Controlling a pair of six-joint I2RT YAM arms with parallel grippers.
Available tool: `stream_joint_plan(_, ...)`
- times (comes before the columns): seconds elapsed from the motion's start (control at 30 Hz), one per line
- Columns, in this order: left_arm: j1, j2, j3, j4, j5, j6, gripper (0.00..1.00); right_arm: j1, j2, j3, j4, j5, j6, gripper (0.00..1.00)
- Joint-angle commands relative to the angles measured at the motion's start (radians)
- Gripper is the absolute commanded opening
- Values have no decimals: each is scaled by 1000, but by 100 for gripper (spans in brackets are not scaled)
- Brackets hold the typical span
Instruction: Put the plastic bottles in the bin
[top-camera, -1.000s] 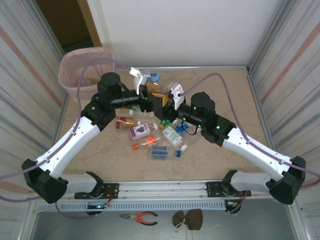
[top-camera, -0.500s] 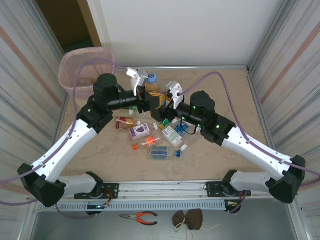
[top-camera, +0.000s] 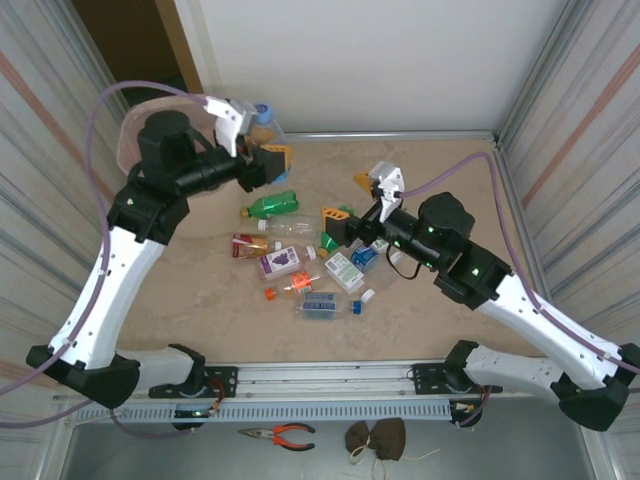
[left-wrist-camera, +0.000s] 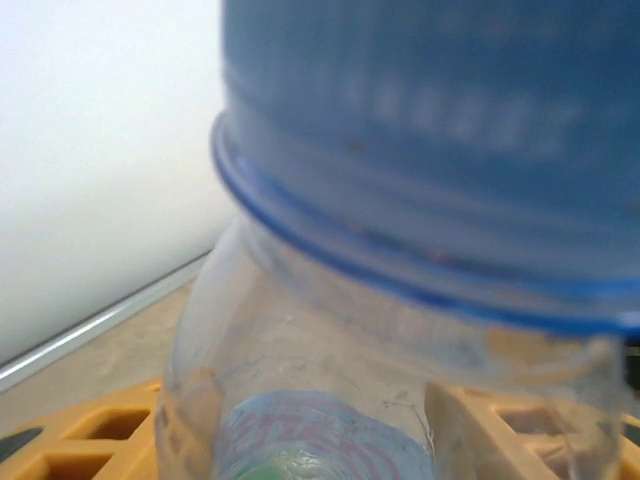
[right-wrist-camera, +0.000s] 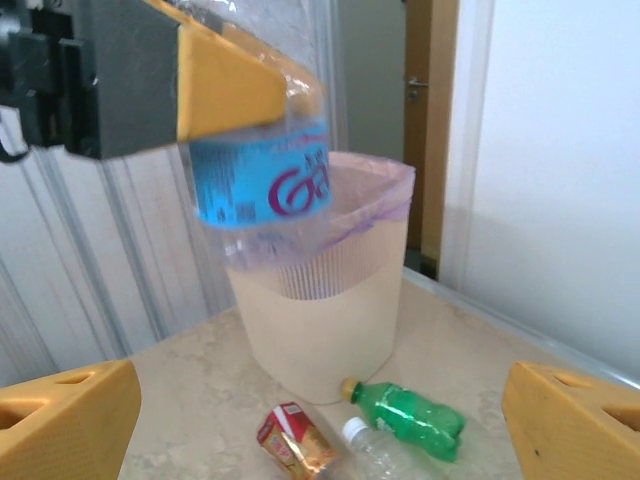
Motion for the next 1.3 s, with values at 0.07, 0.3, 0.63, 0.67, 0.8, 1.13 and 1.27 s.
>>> stream_joint_plan(0.07,132,89,193,-244,-142,114,57,4,-33,-20,-46,64,-41,93)
stream_joint_plan(0.3,378,222,345,-360,-182,146,58,3,-18,-14,-58,64,-43,93)
stream_joint_plan(0.63,604,414,435,-482,-310,209,58,3,6,-1,-80,47,-38,93)
stream_joint_plan(0.67,617,433,444,-492,-330,217,58,4,7,-1,-82,46,-39,93)
stream_joint_plan(0.8,649,510,479,-526,-362,240,58,3,14,0,-80,44,-41,92)
stream_joint_plan(1.13,646,641,484,-543,-339,208,59,4,19,-6,-72,30,-35,92)
stream_joint_plan(1.27,646,687,480,-558,-356,188,61,5,18,-12,-75,38,-36,92)
